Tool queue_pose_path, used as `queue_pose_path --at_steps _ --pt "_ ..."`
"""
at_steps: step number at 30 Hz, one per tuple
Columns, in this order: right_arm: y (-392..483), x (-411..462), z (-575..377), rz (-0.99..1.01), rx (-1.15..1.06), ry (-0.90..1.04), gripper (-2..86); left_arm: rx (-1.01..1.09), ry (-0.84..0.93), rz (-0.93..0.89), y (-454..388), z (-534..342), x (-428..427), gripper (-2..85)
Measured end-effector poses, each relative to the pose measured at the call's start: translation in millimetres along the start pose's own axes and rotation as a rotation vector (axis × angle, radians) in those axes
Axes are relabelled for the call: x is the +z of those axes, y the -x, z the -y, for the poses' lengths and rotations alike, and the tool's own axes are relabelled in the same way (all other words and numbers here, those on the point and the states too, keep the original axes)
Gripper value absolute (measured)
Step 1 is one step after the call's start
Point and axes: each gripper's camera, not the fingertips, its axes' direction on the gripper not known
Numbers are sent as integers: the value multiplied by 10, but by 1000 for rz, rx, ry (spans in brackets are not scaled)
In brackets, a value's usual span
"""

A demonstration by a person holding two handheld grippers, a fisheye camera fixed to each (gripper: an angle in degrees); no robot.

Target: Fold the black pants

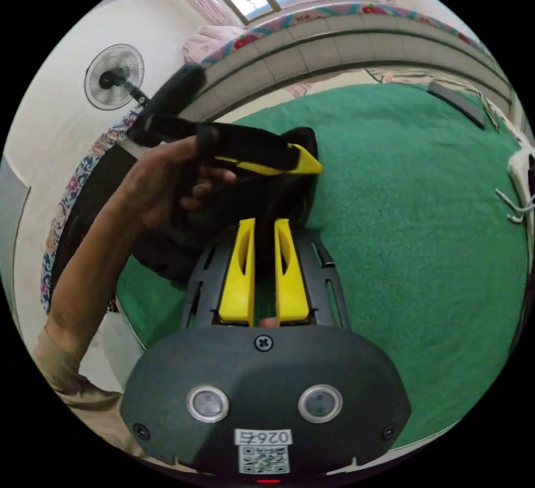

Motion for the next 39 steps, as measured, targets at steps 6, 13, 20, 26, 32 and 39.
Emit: queue_pose_path --at_steps 6,13,20,26,32,39 --pt "519 80 -98 -166 -234 -4 5 -77 188 197 -201 292 175 146" --pt "345 32 -166 -51 -136 18 12 -35 125 124 -196 202 6 39" --pt "403 102 -266 -35 -138 -16 136 -107 -16 -87 30 -64 -326 26" --pt "235 178 -220 59 -78 133 9 -130 -43 -72 -189 -171 -599 23" --pt "-5 -549 -442 151 -29 -14 2 48 -72 -147 -999 -153 -914 23" --pt "191 -1170 -884 -18 -70 -170 3 242 -92 -283 -1658 -311 -1168 23"
